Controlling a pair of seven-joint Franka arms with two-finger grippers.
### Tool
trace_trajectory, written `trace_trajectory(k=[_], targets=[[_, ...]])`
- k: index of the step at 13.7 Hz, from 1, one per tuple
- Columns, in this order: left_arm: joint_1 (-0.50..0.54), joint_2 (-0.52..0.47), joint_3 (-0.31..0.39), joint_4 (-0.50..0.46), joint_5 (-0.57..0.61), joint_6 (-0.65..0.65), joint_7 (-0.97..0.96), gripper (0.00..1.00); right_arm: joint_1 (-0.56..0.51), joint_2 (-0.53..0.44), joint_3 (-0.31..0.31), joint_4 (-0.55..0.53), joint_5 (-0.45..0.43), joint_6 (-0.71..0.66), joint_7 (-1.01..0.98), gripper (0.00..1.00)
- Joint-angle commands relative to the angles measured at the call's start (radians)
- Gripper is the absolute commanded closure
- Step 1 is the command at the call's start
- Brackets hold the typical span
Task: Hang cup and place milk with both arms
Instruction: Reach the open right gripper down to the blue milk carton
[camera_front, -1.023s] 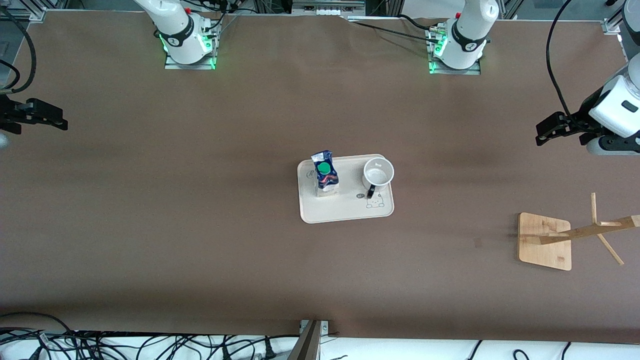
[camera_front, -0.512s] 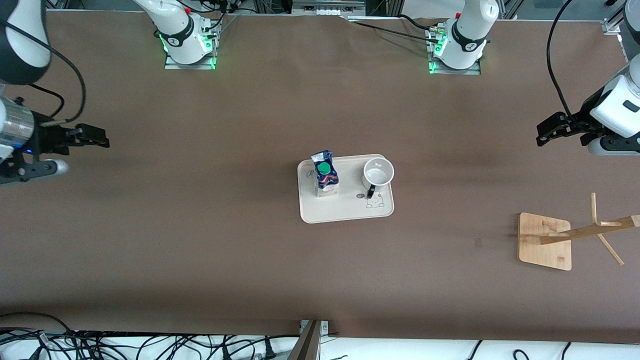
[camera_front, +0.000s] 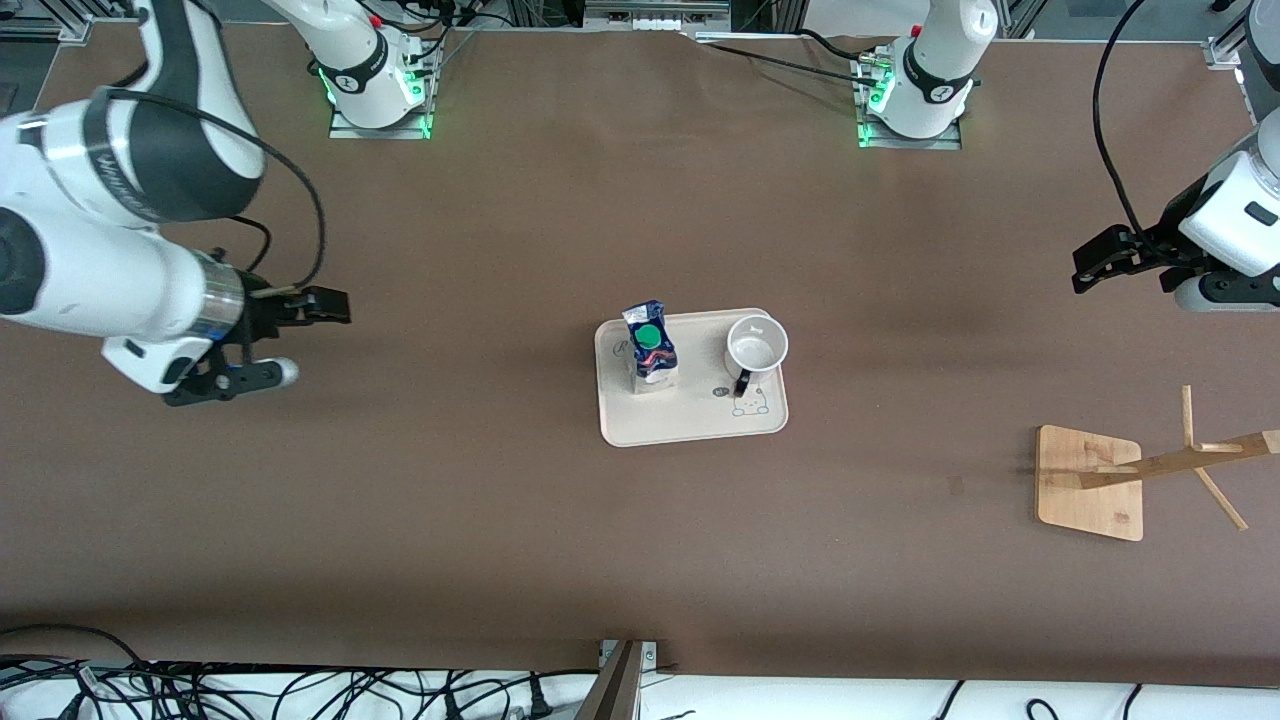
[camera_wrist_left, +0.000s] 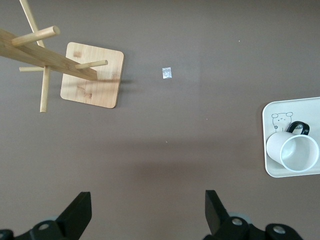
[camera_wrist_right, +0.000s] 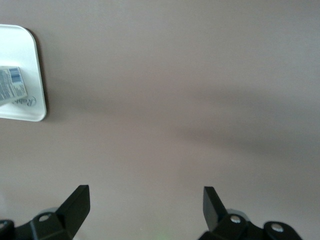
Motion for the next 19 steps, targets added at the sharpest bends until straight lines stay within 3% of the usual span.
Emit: trace_trajectory(k=[1, 9, 11, 12, 13, 19], targets=[[0.007, 0.016, -0.004, 0.03, -0.012, -0.005, 0.018, 0.0, 0.062, 0.026, -0.006, 0.002, 0.016, 0.052, 0.083, 0.0], [0.007, 0.016, -0.006, 0.03, -0.012, -0.008, 0.018, 0.0, 0.274, 0.083, -0.006, 0.011, 0.045, 0.199, 0.401, 0.0], [0.007, 0.016, -0.006, 0.03, -0.012, -0.008, 0.017, 0.0, 0.292, 0.126, 0.009, 0.045, 0.077, 0.229, 0.344, 0.0], [0.007, 0.015, -0.006, 0.03, -0.012, -0.008, 0.017, 0.0, 0.302, 0.144, 0.052, 0.054, 0.076, 0.252, 0.292, 0.0], [0.007, 0.016, -0.006, 0.03, -0.012, -0.008, 0.015, 0.0, 0.309, 0.167, 0.078, 0.077, 0.077, 0.282, 0.293, 0.0], [0.007, 0.016, -0.006, 0.03, -0.012, -0.008, 0.012, 0.0, 0.38, 0.341, 0.081, 0.298, 0.079, 0.32, 0.306, 0.0]])
